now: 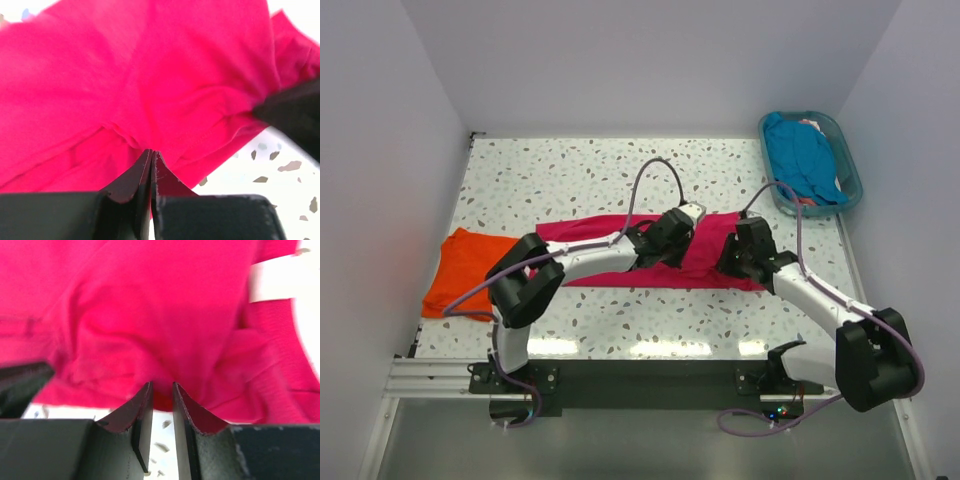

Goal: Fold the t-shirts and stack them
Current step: Fold the tshirt

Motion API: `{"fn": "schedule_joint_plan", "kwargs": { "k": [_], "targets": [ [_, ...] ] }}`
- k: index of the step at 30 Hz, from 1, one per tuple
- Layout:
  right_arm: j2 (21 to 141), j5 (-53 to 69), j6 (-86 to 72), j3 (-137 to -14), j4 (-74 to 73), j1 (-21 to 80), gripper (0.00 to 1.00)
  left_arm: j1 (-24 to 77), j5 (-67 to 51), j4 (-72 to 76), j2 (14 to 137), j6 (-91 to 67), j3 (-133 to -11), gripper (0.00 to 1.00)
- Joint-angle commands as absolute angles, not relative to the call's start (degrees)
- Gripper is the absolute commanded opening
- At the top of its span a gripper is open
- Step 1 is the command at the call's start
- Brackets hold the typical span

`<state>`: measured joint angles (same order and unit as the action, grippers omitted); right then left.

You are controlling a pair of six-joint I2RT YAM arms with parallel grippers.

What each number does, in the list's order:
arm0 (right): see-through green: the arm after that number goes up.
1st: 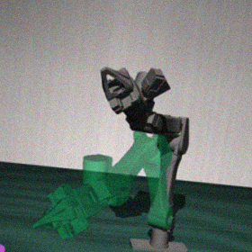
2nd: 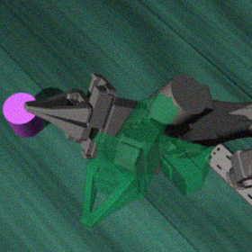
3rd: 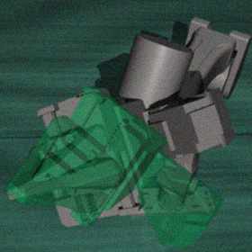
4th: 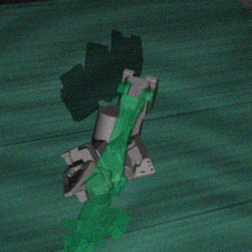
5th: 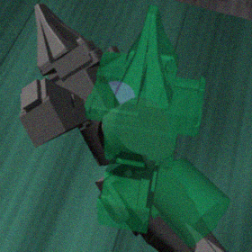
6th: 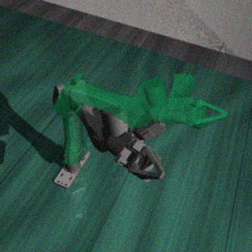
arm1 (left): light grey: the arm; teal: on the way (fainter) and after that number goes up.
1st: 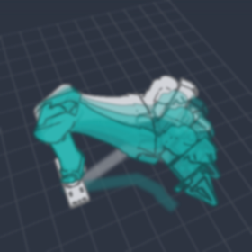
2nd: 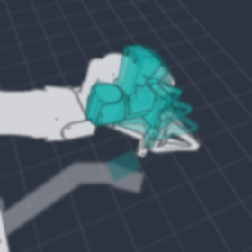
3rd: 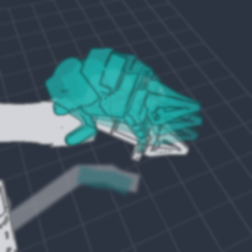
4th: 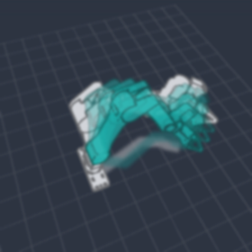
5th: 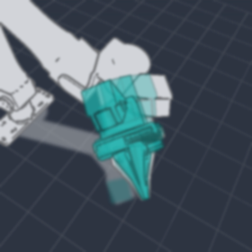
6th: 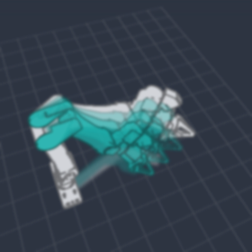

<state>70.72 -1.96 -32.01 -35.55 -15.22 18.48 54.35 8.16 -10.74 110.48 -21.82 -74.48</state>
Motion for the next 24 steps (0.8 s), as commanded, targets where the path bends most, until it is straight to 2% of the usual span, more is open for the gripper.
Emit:
{"fn": "schedule_joint_plan", "kwargs": {
  "k": [1,4,7,10,13,17,24],
  "targets": [
    [68.03,-1.58,-32.17,-36.30,-16.34,22.75,0.25,51.34,8.18,-12.30,105.65,-21.53,-78.05,0.08],
    [67.33,-2.37,-32.08,-36.30,-17.58,24.70,0.25,47.91,7.56,-13.79,104.07,-22.06,-77.79,0.11],
    [66.62,-4.65,-31.82,-37.17,-19.24,24.61,0.27,44.22,8.96,-16.94,102.75,-22.32,-77.69,0.21],
    [66.36,-8.52,-32.25,-40.33,-20.74,24.17,0.36,41.14,13.35,-20.37,102.48,-21.54,-78.57,0.28],
    [69.42,-10.63,-32.96,-44.46,-20.30,22.33,0.41,38.33,17.40,-24.60,104.58,-19.96,-81.02,0.28],
    [77.41,-8.61,-33.75,-50.26,-18.91,18.90,0.42,36.21,19.77,-27.68,108.89,-16.97,-83.23,0.25],
    [92.18,-5.80,-34.54,-52.56,-15.04,15.65,0.42,35.86,23.11,-31.20,117.41,-15.82,-82.97,0.20]
  ]
}}
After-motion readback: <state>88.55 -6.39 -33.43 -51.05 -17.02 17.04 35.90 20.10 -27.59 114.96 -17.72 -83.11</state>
